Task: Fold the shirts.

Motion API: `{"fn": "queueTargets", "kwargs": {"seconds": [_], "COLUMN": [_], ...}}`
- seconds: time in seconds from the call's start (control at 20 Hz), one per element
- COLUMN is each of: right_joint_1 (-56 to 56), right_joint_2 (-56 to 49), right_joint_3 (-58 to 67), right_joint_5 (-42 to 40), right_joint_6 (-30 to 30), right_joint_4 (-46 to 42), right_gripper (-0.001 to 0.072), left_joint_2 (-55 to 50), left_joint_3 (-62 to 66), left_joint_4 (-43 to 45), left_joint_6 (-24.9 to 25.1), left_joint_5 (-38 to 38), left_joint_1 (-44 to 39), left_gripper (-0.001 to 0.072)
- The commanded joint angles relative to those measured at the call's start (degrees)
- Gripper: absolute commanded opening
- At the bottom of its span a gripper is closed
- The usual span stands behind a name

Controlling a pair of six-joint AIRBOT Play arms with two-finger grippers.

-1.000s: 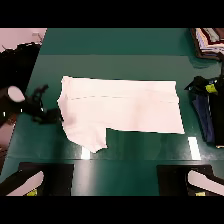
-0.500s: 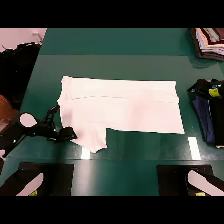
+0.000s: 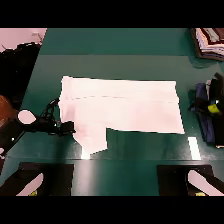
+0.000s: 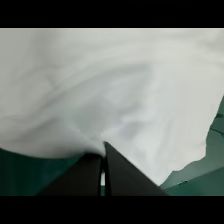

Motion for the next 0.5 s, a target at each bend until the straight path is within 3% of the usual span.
{"fn": "queueTargets", "kwargs": {"seconds": [0.0,0.05,0.1,0.2,0.3,0.45], "right_joint_1": [-7.2,-9.9,-12.7,-17.7,-20.3,-19.8], "right_joint_2": [2.1,2.1,2.1,2.1,2.1,2.1], "right_joint_3": [-10.8,-13.2,-15.5,-19.4,-22.1,-23.6], "right_joint_5": [1.2,1.4,1.3,0.0,-1.8,-5.5], "right_joint_6": [0.0,0.0,0.0,-0.4,-4.0,-5.1], "right_joint_4": [-1.3,-1.3,-0.9,3.5,9.4,14.1], "right_gripper": [0.0417,0.0554,0.0577,0.0553,0.0443,0.0441], "left_joint_2": [0.1,0.1,0.1,0.1,0.1,0.1], "left_joint_3": [2.5,2.6,2.6,2.6,2.6,2.6], "left_joint_4": [-0.2,-0.3,-0.3,-0.4,-0.5,-0.5], "left_joint_6": [0.1,0.1,0.0,0.0,0.0,0.1], "left_joint_5": [-0.7,-0.3,-0.2,-0.3,0.1,0.2], "left_joint_1": [0.0,0.0,0.0,0.0,0.0,0.0], "left_gripper": [0.0027,0.0027,0.0027,0.0027,0.0028,0.0028]}}
